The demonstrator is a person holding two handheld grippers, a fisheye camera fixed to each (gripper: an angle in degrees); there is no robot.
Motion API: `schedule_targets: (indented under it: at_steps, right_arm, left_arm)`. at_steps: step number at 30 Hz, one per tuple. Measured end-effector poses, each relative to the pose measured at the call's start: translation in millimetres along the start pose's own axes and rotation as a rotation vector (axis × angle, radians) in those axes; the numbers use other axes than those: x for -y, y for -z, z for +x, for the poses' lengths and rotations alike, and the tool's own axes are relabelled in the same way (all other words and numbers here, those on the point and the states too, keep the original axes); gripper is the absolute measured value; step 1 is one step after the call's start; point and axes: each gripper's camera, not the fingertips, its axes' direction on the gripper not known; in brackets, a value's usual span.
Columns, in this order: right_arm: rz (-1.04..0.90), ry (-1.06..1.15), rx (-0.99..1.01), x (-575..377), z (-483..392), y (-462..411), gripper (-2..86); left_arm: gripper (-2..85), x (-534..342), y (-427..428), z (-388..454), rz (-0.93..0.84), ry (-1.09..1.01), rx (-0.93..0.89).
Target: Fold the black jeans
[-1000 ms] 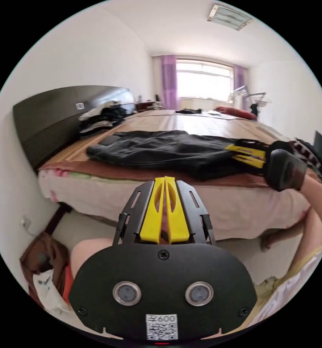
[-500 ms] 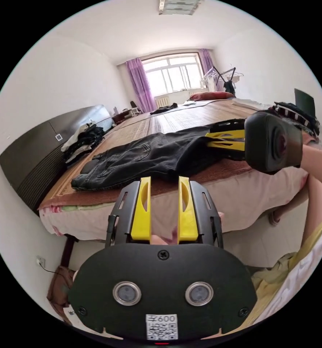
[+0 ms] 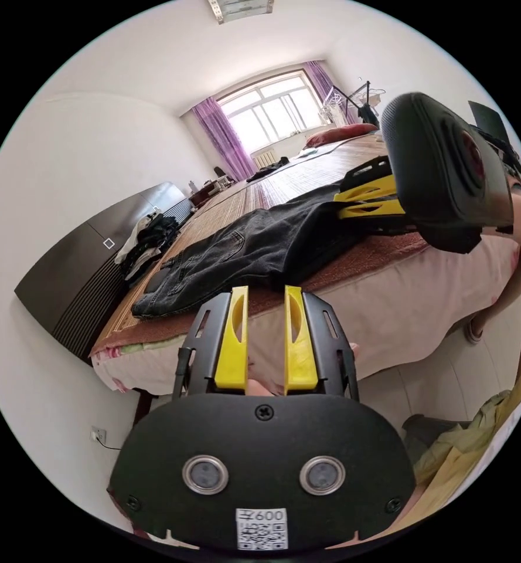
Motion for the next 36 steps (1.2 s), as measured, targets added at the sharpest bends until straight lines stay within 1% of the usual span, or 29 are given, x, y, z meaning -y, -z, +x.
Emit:
schedule_targets:
  at_steps: [4, 7, 9, 13, 16, 19, 21, 22, 24, 28, 30, 31, 32, 33, 34, 36]
  right_arm:
    - [-0.003, -0.002, -0.010, -12.0, -2.2, -15.0, -0.8]
    - [-0.002, -0.022, 0.004, -22.5, -0.3, -25.8, -0.8]
    - [-0.028, -0.008, -0.011, -29.7, -1.7, -35.8, -0.8]
    - [-0.053, 0.077, -0.050, -58.0, -13.5, -55.1, -0.8]
    - [-0.053, 0.147, -0.103, -86.5, -21.2, -64.2, -0.8]
    - [-0.050, 0.186, -0.103, -118.7, -21.6, -71.2, -0.8]
    - [-0.143, 0.183, -0.117, -138.7, -18.0, -84.9, -0.8]
    - [-0.226, 0.194, -0.142, -158.0, -15.8, -98.9, -0.8]
    - [-0.148, 0.175, -0.102, -188.6, -8.7, -95.5, -0.8]
    - [-0.236, 0.156, -0.084, -254.1, 3.8, -104.5, -0.8]
    - [-0.316, 0.159, -0.102, -285.1, 5.5, -112.6, -0.7]
    - [-0.426, 0.198, -0.157, -311.7, 4.3, -123.8, -0.7]
    - [-0.478, 0.215, -0.200, -341.1, 4.7, -130.4, -0.6]
    - [-0.441, 0.208, -0.194, -353.6, 5.4, -126.4, -0.6]
    - [-0.359, 0.187, -0.155, -374.9, 8.3, -114.9, -0.6]
    - [-0.331, 0.126, -0.140, -399.3, 15.7, -108.4, -0.3]
  left_arm:
    - [5.3, 13.1, -1.1, -2.1, 0.001, 0.042, -0.035]
    - [3.1, 19.9, -7.9, 5.2, -0.046, 0.014, -0.019]
    - [2.5, 17.5, -0.9, 4.7, -0.022, 0.024, -0.009]
    - [2.2, 10.5, 4.7, -8.5, -0.020, 0.078, -0.045]
    - [2.4, 11.0, 11.5, 1.3, -0.023, 0.007, 0.023]
    - [2.4, 8.0, 16.9, -7.5, -0.022, 0.041, 0.009]
    - [2.4, 8.6, 20.5, -14.9, -0.034, 0.053, 0.018]
    - [2.4, 8.4, 24.0, -20.3, -0.036, 0.058, 0.028]
    - [2.4, 7.5, 29.0, -30.0, -0.030, 0.080, 0.011]
    - [2.5, 14.1, 43.2, -47.5, -0.038, 0.079, 0.009]
    - [2.5, 16.4, 49.8, -55.6, -0.041, 0.083, 0.013]
    - [2.6, 16.9, 52.2, -58.7, -0.040, 0.086, 0.013]
    - [2.6, 18.5, 56.9, -65.4, -0.041, 0.092, 0.011]
    - [2.6, 20.6, 61.6, -72.1, -0.042, 0.094, 0.009]
    - [2.7, 23.2, 66.7, -78.5, -0.043, 0.085, 0.012]
    - [2.8, 27.7, 74.8, -88.2, -0.048, 0.065, 0.019]
